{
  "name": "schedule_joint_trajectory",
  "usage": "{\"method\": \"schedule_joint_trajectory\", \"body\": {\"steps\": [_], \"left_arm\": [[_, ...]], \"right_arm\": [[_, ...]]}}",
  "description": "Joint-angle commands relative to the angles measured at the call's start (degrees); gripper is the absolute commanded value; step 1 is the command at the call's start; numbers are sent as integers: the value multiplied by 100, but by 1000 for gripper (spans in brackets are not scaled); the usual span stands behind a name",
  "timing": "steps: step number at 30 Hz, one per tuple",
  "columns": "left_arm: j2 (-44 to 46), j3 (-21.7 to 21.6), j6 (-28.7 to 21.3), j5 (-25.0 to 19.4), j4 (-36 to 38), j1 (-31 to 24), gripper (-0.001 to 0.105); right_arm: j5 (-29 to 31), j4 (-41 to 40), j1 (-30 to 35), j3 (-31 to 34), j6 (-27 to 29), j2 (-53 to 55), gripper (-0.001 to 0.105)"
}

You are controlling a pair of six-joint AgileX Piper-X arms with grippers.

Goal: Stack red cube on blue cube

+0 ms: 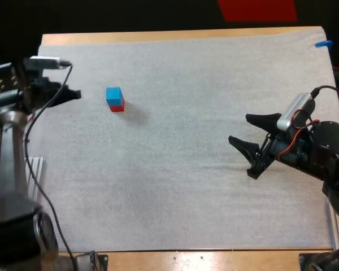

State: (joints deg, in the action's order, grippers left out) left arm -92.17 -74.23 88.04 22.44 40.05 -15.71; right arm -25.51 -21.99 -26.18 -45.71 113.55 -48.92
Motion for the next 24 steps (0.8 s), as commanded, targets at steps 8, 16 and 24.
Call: {"method": "schedule_joint_trajectory", "body": {"steps": [8, 16, 24], "left_arm": [[-1199, -1143, -10, -814, 336, 636, 0], [-2066, -1891, -10, -944, 664, 889, 0], [-2513, -2057, 41, -1019, 937, 888, 0]], "right_arm": [[162, 71, -7, -76, -105, 7, 61], [297, 28, -7, -76, -105, 7, 61], [389, 28, -7, -76, -137, 7, 61]]}}
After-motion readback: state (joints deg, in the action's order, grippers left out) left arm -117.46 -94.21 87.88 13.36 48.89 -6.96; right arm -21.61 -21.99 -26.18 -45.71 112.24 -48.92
